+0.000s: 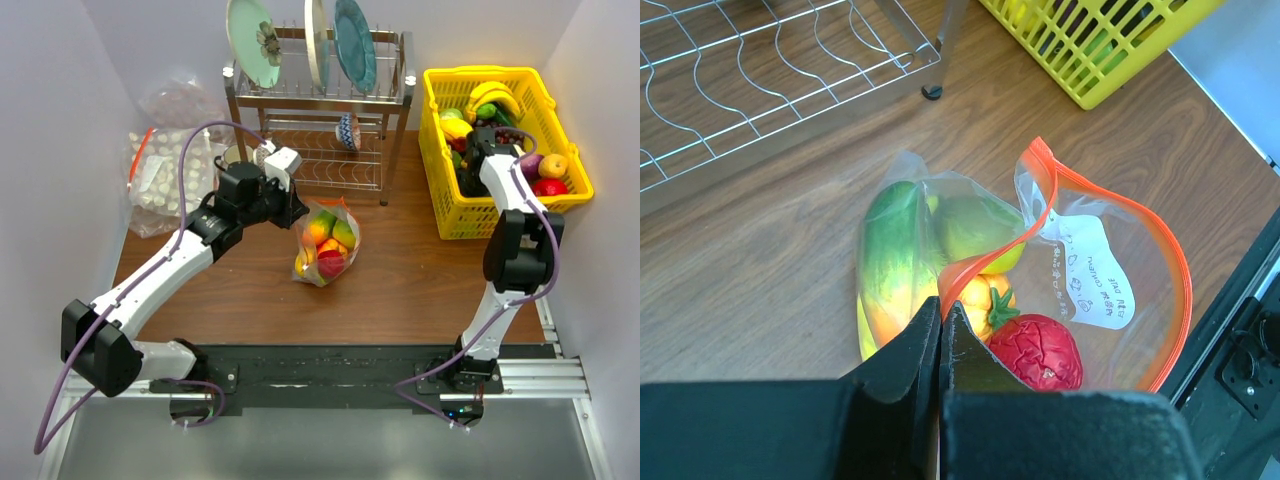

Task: Place the food in the zip-top bag and seal the zipper
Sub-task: Pick up the fake fruit from the bin, then place the fake fruit in the zipper food storage bag.

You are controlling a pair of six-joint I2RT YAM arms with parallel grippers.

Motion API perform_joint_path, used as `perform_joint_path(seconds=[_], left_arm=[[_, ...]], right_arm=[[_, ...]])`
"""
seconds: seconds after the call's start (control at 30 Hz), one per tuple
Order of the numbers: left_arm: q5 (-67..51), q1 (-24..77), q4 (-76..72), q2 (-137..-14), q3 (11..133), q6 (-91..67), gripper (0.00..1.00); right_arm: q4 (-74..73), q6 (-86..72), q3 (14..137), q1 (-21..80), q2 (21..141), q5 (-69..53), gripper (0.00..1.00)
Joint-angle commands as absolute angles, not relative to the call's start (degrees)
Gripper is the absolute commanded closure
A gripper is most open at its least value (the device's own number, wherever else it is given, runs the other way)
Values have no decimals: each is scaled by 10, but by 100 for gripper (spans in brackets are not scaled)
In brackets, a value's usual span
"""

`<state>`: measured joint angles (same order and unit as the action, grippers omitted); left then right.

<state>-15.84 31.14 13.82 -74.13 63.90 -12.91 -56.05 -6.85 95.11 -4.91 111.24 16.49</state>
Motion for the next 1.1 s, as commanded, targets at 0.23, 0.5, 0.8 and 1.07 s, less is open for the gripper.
perform_joint_path(seconds=[0.23, 0.5, 0.8, 1.07], left_arm=[[-145, 308, 116, -736, 639, -129, 100], [-138, 308, 118, -736, 639, -127, 100], [-134, 308, 120, -738, 640, -124, 100], [-131, 306, 121, -738, 647, -122, 100]], right_arm=[[-611, -91, 1048, -46, 1003, 106, 50], [-570, -102, 1051, -46, 920, 60, 49], [-502, -119, 1015, 37, 832, -130, 52], [-352, -167, 853, 174, 743, -252, 55]])
